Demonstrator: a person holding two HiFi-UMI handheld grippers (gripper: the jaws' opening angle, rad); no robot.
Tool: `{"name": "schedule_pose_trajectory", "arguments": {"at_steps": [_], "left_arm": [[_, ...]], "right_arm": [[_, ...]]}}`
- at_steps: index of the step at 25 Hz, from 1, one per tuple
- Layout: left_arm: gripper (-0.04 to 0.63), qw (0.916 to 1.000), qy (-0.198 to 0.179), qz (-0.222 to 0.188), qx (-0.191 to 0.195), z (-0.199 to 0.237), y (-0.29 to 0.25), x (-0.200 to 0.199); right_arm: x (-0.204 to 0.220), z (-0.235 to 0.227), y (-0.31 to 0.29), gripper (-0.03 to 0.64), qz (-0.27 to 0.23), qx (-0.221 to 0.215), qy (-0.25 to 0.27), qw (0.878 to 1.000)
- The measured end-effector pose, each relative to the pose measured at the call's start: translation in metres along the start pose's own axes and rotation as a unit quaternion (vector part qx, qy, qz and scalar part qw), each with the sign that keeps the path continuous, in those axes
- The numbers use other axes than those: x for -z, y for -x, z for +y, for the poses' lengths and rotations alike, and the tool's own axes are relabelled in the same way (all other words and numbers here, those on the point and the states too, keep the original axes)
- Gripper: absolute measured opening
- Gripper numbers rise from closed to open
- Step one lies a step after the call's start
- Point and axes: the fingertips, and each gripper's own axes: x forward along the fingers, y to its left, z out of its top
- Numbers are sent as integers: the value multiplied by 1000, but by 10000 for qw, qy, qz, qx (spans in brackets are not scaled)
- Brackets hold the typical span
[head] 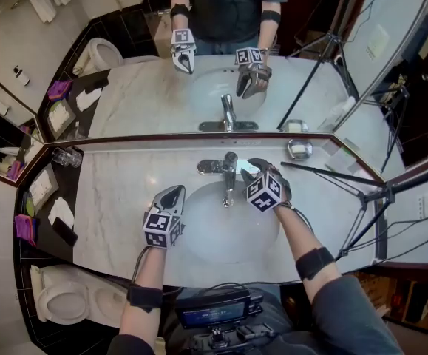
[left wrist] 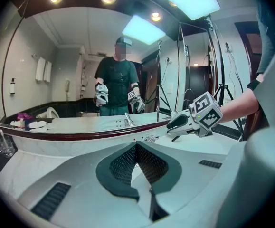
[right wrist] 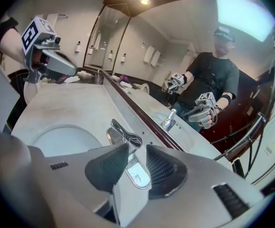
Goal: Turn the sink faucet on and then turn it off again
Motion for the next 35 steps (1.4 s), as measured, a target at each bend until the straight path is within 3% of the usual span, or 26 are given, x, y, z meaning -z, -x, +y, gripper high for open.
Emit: {"name": "schedule_pose_trajectory", "arguments": {"at_steps": [5,9,14,22,25,29,35], "left_arm": [[0,10000,32,-59,39,-6,0,-4],[0,9999,71,-80,98,-11,0,-5],[0,9996,199,-131,141,-14,5,-6],[0,9995,222,-114,194,-18,10,-4],[0,9995,201,-140,205,-20,11,-6],[0,9995,184,-181,162,-20,10,-9],[0,9996,163,-189,94,-14,9,-12]], "right_arm": [[10,-22,44,23,-350,370,-1121,9924],[26,-26,74,18,-569,454,-2071,9756],[52,-18,99,18,-915,435,-3138,9441],[86,-4,123,18,-1026,530,-3733,9205],[88,-2,124,18,-1025,545,-3671,9229],[83,-4,119,20,-1004,565,-3361,9348],[55,-8,103,26,-771,757,-2122,9712]]}}
